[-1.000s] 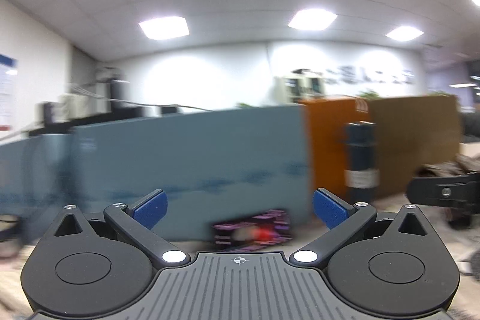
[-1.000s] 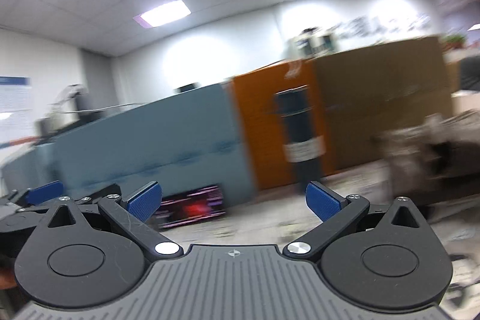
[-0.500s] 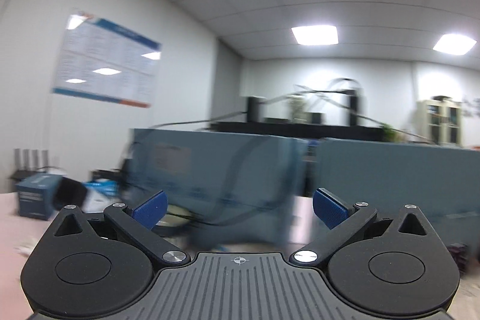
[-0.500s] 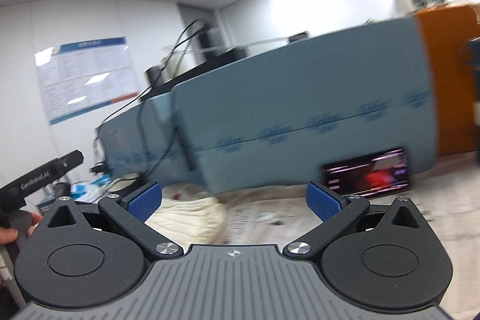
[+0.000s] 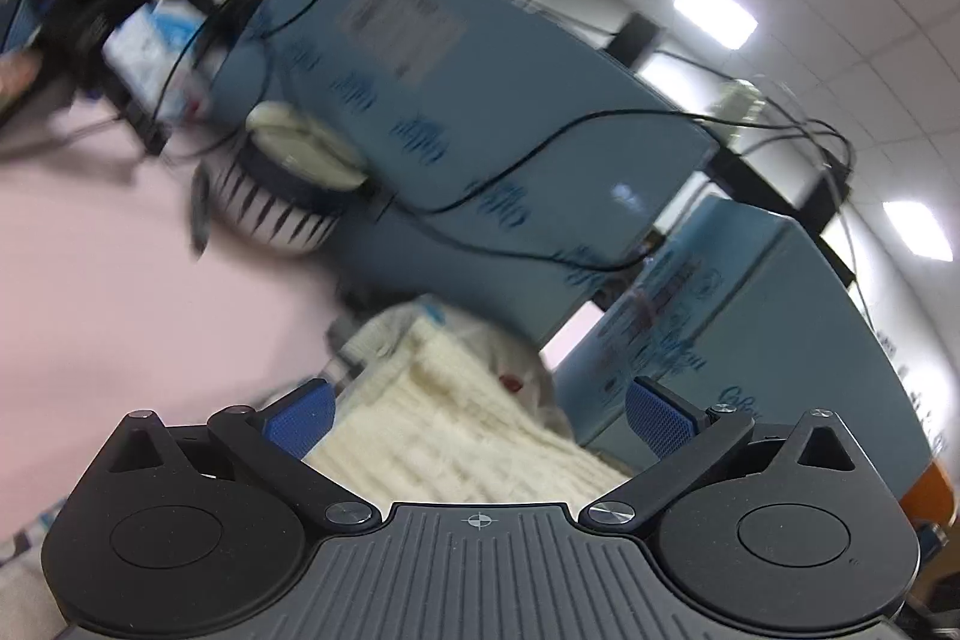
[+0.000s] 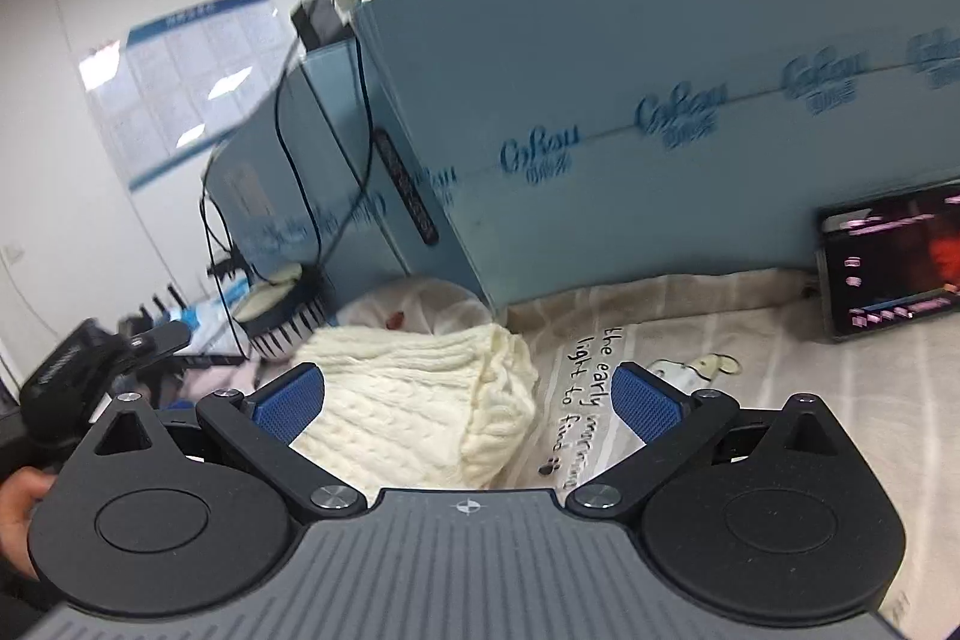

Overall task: Fold clothes
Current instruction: 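Turn both tools toward the cream knit sweater on the other table, then grasp the cream sweater with the right gripper while the left gripper grasps it too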

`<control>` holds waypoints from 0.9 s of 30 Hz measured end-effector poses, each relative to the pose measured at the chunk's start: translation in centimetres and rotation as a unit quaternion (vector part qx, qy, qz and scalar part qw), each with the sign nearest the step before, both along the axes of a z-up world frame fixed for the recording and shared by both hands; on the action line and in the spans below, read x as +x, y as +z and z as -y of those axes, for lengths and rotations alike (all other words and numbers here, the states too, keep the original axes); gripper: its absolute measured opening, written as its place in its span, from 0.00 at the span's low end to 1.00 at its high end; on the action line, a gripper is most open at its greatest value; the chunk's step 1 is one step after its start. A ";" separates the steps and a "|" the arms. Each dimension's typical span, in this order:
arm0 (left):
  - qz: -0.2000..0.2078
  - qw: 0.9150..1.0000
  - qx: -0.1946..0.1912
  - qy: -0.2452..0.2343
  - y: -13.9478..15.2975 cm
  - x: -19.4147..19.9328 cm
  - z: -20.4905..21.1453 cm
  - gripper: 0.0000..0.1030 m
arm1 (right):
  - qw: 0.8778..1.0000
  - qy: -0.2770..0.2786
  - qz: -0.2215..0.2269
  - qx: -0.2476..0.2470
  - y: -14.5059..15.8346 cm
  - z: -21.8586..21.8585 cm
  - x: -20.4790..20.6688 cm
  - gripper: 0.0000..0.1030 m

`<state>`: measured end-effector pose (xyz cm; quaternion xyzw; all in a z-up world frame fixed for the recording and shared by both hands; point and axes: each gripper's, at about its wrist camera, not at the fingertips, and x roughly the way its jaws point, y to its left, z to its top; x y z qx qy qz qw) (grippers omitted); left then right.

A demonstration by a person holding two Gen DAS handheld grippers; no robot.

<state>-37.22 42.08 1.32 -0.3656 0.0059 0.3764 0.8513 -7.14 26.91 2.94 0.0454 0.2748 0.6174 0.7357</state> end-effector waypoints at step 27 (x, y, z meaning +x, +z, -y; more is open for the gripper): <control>0.107 0.992 -0.040 -0.053 -1.2 -3.1 1.5 1.00 | 0.948 0.260 0.151 0.103 -0.7 1.3 -8.9 0.08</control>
